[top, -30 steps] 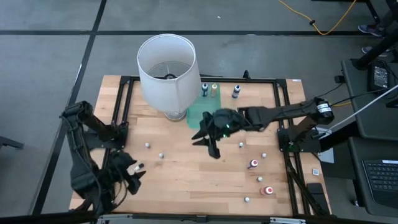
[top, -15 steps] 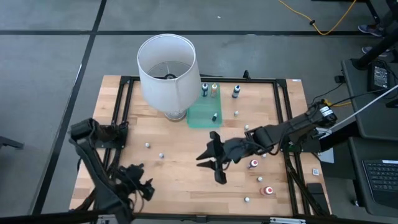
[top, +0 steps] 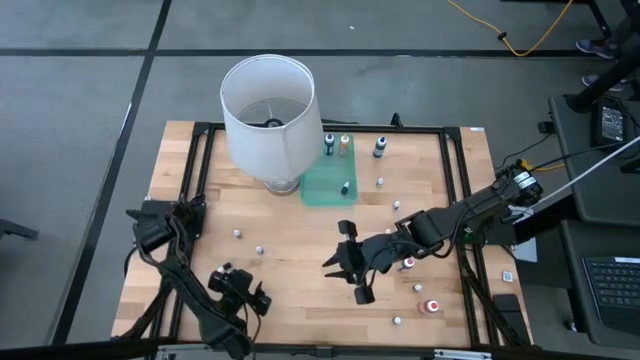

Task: Pick & Place food coloring
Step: Put the small light blue food coloring bottle into the green bin

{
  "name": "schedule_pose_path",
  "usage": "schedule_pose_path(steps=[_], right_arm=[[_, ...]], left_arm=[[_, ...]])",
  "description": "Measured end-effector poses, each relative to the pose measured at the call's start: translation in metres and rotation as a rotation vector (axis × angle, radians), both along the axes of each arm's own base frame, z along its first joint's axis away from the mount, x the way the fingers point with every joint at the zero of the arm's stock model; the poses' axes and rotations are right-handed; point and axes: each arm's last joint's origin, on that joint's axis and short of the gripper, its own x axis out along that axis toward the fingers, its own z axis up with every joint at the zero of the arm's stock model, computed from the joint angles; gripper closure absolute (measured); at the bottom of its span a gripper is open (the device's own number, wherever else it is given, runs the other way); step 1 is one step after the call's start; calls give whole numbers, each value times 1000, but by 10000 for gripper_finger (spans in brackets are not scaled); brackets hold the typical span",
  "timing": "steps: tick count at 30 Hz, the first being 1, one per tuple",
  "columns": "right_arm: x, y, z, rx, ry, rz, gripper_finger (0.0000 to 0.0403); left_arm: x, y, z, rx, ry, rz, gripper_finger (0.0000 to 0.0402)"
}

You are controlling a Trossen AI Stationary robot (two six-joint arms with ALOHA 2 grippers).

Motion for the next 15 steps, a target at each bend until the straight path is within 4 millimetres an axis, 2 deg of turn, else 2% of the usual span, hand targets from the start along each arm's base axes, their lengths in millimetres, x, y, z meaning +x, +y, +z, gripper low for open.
schedule_pose_path(steps=[4, 9, 15], right_arm=[[0, 0, -10, -66, -6, 38, 297], [1, 0, -23, -133, -42, 86, 297], [1, 1, -40, -138, -58, 104, 297]], left_arm=[[-6, 2, -12, 86, -52, -44, 107], [-15, 9, -33, 86, -52, -57, 107], [-19, 17, -47, 111, -95, -88, 107]])
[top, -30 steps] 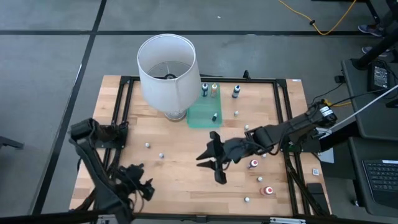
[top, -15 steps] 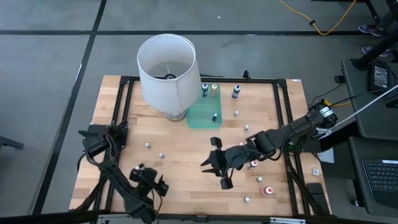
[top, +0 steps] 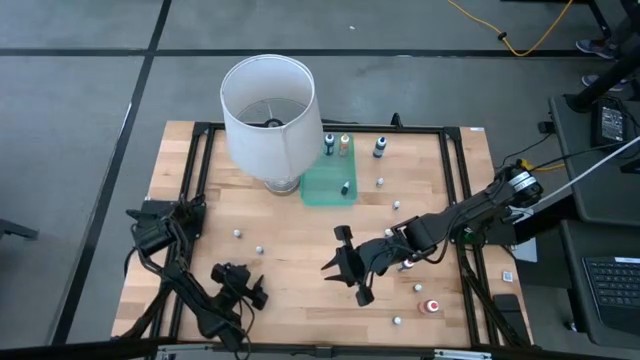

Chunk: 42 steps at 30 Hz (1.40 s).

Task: Pick & Place food coloring
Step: Put the small light blue food coloring bottle into the green bin

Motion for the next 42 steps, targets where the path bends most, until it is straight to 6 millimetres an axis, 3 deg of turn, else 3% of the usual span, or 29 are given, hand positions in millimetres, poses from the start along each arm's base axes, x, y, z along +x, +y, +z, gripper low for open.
schedule_pose_path(steps=[16, 30, 38, 42], right_arm=[[-5, 2, -41, 92, -120, 23, 297], [-5, 1, -43, 99, -134, 23, 297], [-5, 2, -43, 97, -134, 24, 297], [-5, 2, -43, 98, -133, 24, 297]], left_arm=[[-1, 21, -12, 81, -21, -15, 107], [11, 49, -19, 147, -24, 50, 107], [15, 51, -21, 132, -40, 65, 109], [15, 50, -21, 122, -54, 64, 134]])
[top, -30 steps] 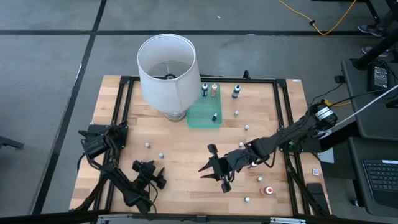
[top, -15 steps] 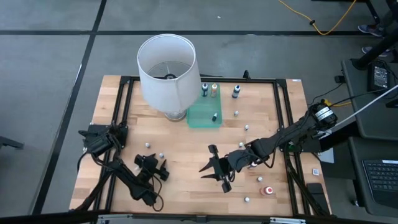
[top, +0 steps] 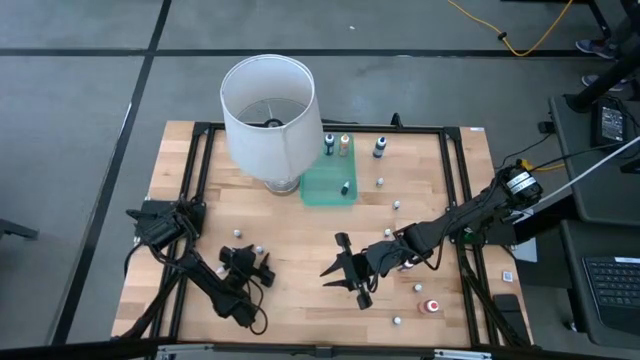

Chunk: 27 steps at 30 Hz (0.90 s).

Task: Pick & Place food coloring
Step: Put the small light blue food coloring bottle into the green bin

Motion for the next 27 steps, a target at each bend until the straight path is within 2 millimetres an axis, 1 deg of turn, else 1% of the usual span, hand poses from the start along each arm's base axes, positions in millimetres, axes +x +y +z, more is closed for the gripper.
schedule_pose_path(steps=[7, 10, 16, 19, 22, 25, 27], right_arm=[[0, 0, 0, 1, 2, 0, 297], [0, 1, 0, 15, 10, 42, 297], [-2, 5, -1, 137, 72, 137, 297], [-3, 7, 1, 189, 98, 189, 297], [-3, 12, 10, 228, 90, 285, 297], [-1, 15, 22, 283, 89, 355, 297], [1, 17, 35, 310, 62, 375, 297]], left_arm=[[1, 0, 0, 2, -20, -4, 220], [3, -3, 2, -2, -20, -5, 260], [11, -14, 13, -5, -64, -33, 326], [17, -25, 22, -4, -116, -76, 342], [24, -39, 33, -30, -146, -104, 343], [30, -53, 47, -56, -157, -137, 339], [34, -62, 59, -69, -164, -155, 339]])
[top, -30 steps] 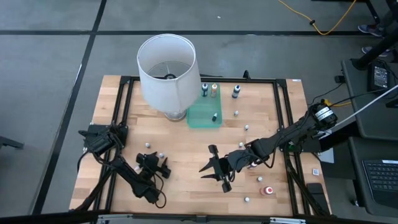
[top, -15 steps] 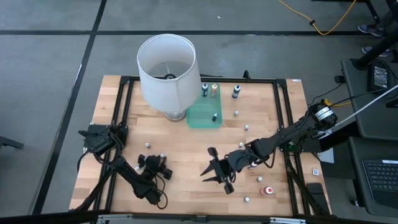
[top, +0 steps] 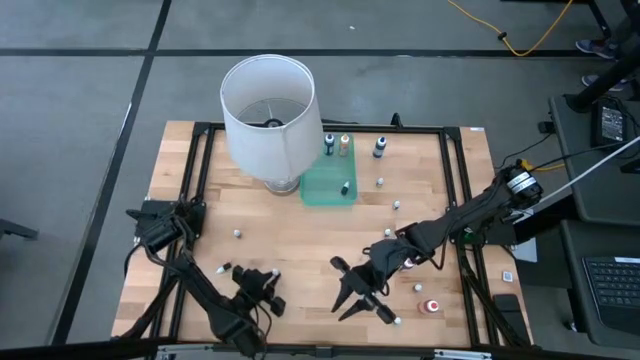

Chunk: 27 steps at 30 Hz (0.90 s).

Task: Pick & Place food coloring
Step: Put the small light blue food coloring bottle into the green bin

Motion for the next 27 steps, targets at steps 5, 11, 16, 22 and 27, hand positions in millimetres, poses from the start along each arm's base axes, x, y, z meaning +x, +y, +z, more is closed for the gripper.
schedule_pose_path(steps=[5, 11, 16, 22, 27], right_arm=[[6, 3, 36, 99, -42, -16, 297], [8, 4, 76, 200, -96, -23, 297], [8, 2, 102, 233, -166, -34, 297], [7, -3, 133, 286, -268, -118, 297], [3, -6, 160, 210, -451, -151, 299]], left_arm=[[7, -21, 38, -12, -7, -45, 340], [13, -42, 91, -31, -9, -117, 340], [14, -54, 129, -67, -20, -178, 340], [14, -61, 162, -126, -10, -237, 340], [14, -61, 185, -138, -16, -279, 340]])
